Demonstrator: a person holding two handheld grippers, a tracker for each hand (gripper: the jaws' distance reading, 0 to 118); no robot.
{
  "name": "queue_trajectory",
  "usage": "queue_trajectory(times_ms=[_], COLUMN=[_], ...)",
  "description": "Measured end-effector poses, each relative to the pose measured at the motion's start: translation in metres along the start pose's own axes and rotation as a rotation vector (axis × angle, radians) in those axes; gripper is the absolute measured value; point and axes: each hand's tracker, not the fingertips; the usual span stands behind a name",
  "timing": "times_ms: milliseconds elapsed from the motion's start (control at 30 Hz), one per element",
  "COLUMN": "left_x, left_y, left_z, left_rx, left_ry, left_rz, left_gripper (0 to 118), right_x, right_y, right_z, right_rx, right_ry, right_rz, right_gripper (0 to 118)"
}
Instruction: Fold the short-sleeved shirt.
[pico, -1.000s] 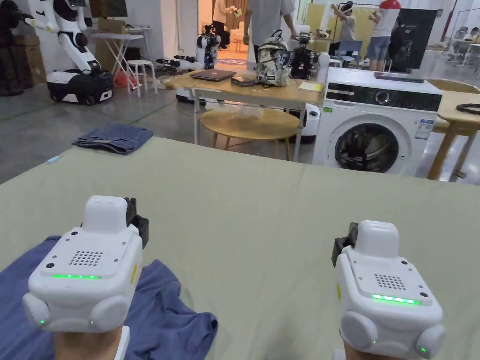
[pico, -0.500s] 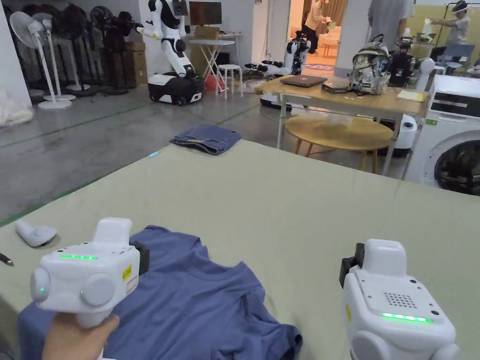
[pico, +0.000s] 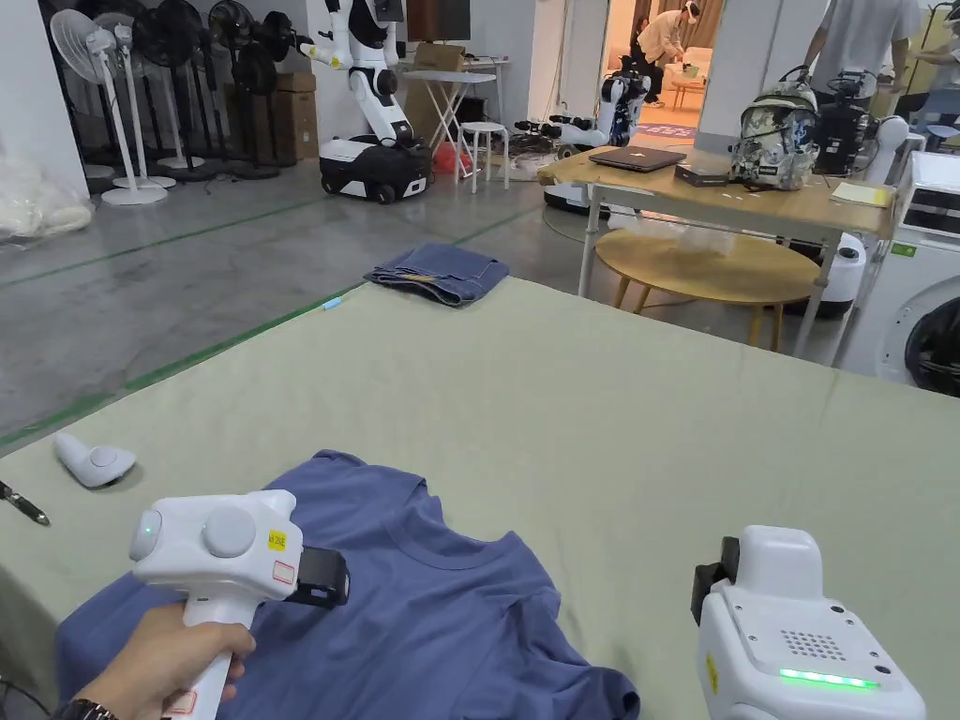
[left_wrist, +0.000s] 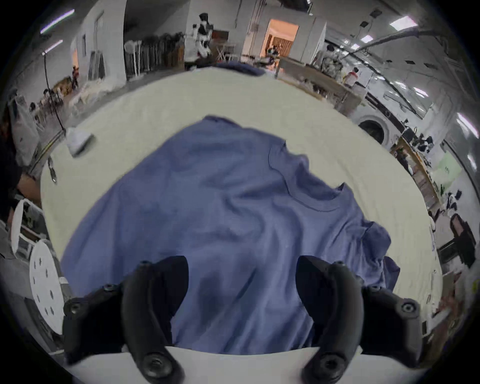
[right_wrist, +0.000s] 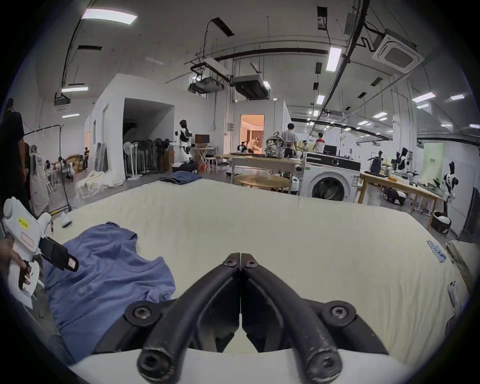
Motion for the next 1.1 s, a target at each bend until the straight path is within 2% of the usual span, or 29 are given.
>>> queue_trajectory(times_ms=[100, 167, 267, 300, 367, 433, 600, 700, 867, 1100], left_x=[0.010, 0.020, 0.027, 0.028, 0.027, 0.026, 0.007, 0.008, 0.027, 0.081], left_y=[-0.004, -0.012, -0.015, -0.015, -0.012, -0.012, -0.016, -0.016, -0.006, 0.025], left_z=[-0.023, -0.026, -0.030, -0.029, -0.028, -0.026, -0.020, -0.003, 0.045, 0.113], left_rx=[-0.101, -0.068, -0.028, -0.028, -0.008, 0.013, 0.073, 0.171, 0.302, 0.503], left_ry=[0.118, 0.155, 0.198, 0.184, 0.172, 0.189, 0.113, 0.102, 0.018, -0.052], left_rz=[-0.026, -0.127, -0.203, -0.201, -0.205, -0.223, -0.131, -0.154, -0.118, -0.182], left_gripper=[87, 87, 75, 68, 37, 0, 0, 0, 0, 0], right_x=[0.005, 0.008, 0.012, 0.013, 0.015, 0.017, 0.022, 0.029, 0.043, 0.071], right_y=[-0.002, -0.003, -0.006, -0.008, -0.010, -0.011, -0.014, -0.012, -0.006, 0.009], right_z=[-0.002, -0.003, -0.003, -0.003, -0.003, -0.003, -0.002, 0.001, 0.010, 0.026], right_rx=[-0.013, -0.020, -0.026, -0.030, -0.036, -0.043, -0.051, -0.045, -0.009, 0.044], right_ry=[-0.013, -0.019, -0.026, -0.030, -0.034, -0.035, -0.043, -0.053, -0.079, -0.124], right_rz=[0.002, 0.002, 0.006, 0.008, 0.007, 0.001, -0.008, -0.017, -0.043, -0.067], right_gripper=[0, 0, 0, 0, 0, 0, 0, 0, 0, 0])
